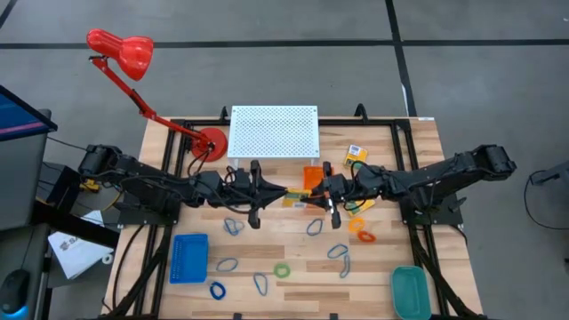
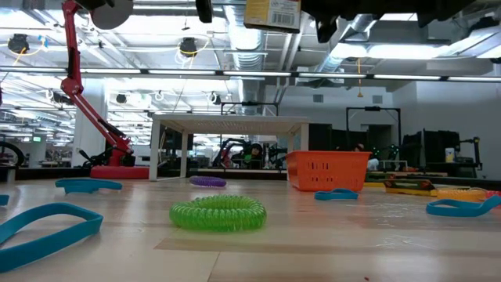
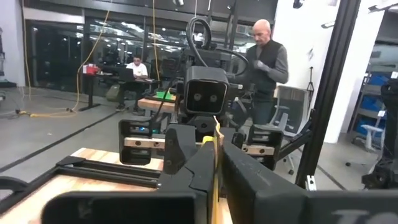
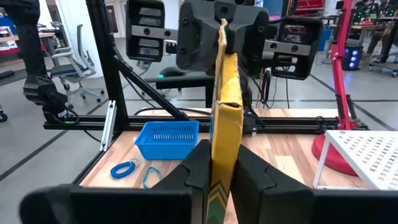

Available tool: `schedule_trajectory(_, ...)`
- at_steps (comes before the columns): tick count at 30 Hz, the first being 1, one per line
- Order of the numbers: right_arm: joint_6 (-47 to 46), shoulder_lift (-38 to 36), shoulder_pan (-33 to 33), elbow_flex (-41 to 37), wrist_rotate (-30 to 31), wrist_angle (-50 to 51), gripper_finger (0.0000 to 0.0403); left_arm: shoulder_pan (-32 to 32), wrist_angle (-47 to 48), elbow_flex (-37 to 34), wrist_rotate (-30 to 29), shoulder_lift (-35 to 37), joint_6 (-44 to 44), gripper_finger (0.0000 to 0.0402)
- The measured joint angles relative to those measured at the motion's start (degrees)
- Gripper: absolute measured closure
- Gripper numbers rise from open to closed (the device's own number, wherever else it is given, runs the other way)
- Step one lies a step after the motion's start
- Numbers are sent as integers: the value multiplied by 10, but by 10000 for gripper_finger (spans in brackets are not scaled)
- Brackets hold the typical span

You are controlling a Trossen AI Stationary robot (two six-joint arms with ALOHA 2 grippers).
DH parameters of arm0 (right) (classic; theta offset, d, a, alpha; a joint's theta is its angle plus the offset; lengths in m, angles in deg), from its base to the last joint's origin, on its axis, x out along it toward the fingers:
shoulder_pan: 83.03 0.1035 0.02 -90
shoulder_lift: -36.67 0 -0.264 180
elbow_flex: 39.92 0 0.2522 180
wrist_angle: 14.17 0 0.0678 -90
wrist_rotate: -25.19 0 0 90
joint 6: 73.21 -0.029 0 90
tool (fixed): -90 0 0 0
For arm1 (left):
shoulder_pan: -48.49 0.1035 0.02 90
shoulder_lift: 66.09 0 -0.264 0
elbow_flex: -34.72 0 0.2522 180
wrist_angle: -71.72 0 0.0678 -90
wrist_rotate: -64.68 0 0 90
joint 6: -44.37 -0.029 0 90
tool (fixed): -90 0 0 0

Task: Pick & Place Office Desk Supplies
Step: Put the left yellow crayon box into the blue bin

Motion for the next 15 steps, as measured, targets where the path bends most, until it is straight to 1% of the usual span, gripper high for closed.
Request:
schedule_trajectory(4, 2, -6, 0, 0, 0, 11, 376, 0, 16, 0, -20, 11, -30, 344)
schedule_trajectory(9, -10, -24, 6, 1, -1, 59, 373, 0, 65, 0, -99, 60, -82, 306)
schedule_trajectory(11, -24, -39, 11, 1, -2, 88, 367, 0, 87, -1, -127, 84, -98, 293)
schedule_trajectory(15, -63, -76, 25, 1, -1, 179, 371, 0, 140, 0, -136, 129, -103, 272)
